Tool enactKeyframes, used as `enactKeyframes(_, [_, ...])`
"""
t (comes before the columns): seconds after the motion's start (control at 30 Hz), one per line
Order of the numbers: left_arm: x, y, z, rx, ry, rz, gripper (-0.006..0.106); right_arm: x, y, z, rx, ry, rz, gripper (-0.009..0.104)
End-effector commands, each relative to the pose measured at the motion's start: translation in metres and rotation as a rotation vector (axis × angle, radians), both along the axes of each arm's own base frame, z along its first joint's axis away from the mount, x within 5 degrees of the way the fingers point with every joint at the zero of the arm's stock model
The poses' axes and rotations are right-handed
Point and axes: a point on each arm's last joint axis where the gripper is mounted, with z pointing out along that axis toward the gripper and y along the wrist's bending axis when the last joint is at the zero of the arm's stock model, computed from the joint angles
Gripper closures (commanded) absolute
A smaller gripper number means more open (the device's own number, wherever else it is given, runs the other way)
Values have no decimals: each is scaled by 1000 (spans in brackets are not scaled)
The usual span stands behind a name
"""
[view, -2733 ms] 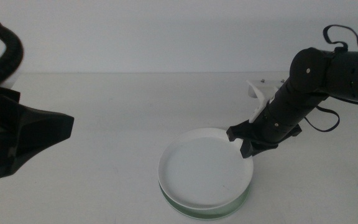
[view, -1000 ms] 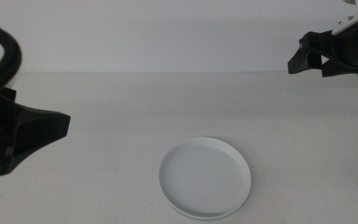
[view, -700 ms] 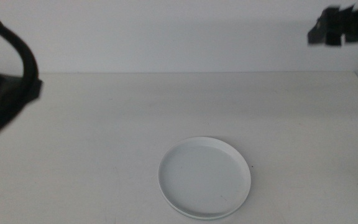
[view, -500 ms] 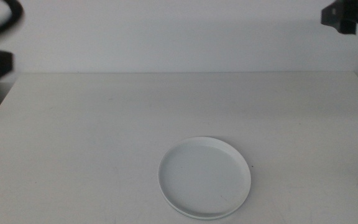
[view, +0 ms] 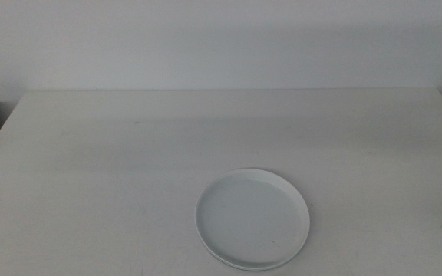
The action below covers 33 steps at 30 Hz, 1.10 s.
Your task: Stack the three bowls on top of each other.
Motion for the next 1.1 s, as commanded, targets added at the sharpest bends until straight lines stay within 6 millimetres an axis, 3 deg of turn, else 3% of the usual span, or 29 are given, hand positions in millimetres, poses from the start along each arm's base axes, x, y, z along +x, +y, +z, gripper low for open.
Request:
enactKeyframes(0.0, [-9,1,-4,-5,-93,19,10,-18,-8,-2,-27,-106,-47,34])
enactKeyframes(0.23, [-36,-1,-65,58,-68,23,10,-71,-15,-61,-28,-197,-110,34])
enactKeyframes(0.43, [-49,-2,-92,126,-102,25,10,-91,-15,-115,-28,-237,-116,34])
enactKeyframes(0.6, [-56,-2,-108,180,-126,25,10,-97,-15,-144,-29,-243,-127,34])
enactKeyframes(0.8, [-61,-5,-130,176,-111,-20,10,-98,-16,-155,26,-235,-161,34])
enactKeyframes(1.07, [-67,-8,-126,180,-179,-53,10,-98,-16,-155,23,-234,-164,34])
